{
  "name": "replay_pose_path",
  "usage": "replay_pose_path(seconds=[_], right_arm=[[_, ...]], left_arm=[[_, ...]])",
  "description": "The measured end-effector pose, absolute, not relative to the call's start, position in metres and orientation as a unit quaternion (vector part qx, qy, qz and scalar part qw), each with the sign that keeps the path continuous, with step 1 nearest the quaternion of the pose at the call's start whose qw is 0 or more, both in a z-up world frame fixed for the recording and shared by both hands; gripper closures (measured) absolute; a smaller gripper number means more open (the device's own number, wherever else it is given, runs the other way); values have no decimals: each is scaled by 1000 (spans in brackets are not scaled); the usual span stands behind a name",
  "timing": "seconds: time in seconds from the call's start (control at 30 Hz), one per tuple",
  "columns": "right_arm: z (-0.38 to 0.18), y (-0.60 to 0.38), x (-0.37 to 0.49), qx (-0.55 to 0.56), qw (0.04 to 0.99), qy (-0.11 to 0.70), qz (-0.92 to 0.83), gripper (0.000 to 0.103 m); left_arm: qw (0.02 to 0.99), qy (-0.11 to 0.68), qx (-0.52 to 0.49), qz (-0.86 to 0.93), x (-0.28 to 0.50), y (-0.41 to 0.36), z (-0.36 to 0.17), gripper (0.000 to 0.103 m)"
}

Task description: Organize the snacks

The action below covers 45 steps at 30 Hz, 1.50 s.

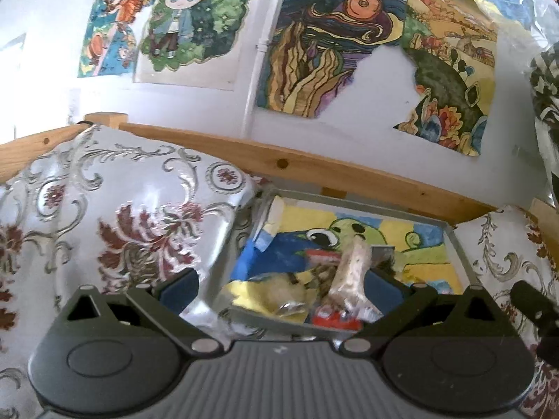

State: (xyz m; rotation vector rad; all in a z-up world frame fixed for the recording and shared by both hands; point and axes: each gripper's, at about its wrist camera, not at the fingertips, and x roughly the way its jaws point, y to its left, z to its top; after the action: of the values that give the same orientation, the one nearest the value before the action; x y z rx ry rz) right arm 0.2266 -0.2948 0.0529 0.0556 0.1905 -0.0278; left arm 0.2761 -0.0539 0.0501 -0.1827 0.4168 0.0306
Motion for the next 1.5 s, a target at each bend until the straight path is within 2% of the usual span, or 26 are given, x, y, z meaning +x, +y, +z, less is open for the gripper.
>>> replay_pose_path(seconds=[0.37, 1.17, 1.5], right_arm=[[56, -289, 190, 44, 995, 90, -19, 1], [39, -258, 84, 52, 989, 133, -29, 1], [32, -247, 58, 57, 986, 156, -27, 1]], left_arm=[[975, 199, -92, 30, 231, -34, 46, 0], [975, 196, -101, 34, 129, -2, 23, 0], [978, 194, -68, 39, 102, 5, 16, 0]])
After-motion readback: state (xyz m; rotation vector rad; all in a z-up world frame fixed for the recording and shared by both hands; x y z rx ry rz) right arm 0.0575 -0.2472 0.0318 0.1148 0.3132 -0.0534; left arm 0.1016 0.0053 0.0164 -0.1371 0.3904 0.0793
